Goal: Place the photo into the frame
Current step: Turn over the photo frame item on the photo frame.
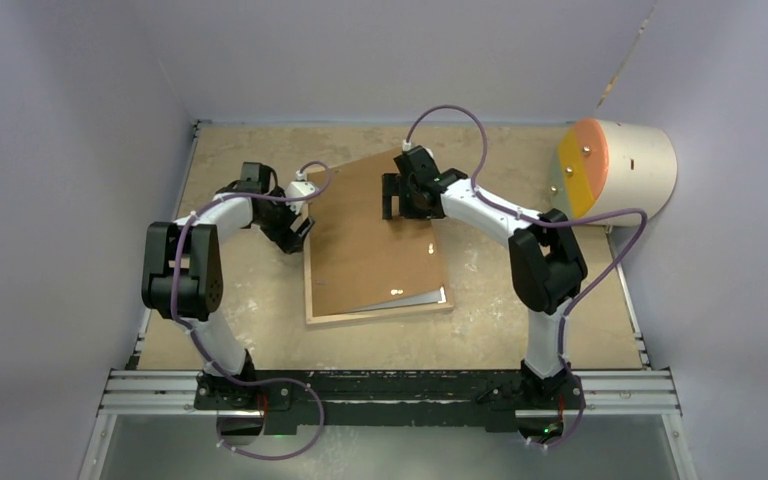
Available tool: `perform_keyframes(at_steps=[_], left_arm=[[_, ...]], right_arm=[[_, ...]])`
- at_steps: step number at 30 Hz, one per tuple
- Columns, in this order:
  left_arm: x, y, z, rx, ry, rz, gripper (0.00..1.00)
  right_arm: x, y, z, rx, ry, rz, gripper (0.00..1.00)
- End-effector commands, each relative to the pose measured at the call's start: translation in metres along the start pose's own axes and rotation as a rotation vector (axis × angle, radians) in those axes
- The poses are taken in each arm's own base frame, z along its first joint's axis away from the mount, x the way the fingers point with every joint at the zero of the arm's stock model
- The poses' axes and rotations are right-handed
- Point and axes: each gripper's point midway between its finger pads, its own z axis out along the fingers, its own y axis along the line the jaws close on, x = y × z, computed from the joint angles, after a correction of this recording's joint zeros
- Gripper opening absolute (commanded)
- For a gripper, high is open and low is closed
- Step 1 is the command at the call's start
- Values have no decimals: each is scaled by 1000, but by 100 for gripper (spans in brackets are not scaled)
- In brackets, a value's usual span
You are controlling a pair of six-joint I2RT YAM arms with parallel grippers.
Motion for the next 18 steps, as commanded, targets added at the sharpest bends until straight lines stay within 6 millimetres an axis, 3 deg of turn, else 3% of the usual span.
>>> perform_keyframes(at_steps=[1,10,18], left_arm=[[-20,1,-12,0,-68,29,85],[-19,2,-15,0,-72,28,85],[-18,2,-18,2,-69,31,85]], right_arm=[[12,-2,-2,63,47,-91,99],[5,-3,-14,75,29,-80,99],[10,2,-23,16,49,-112,99]])
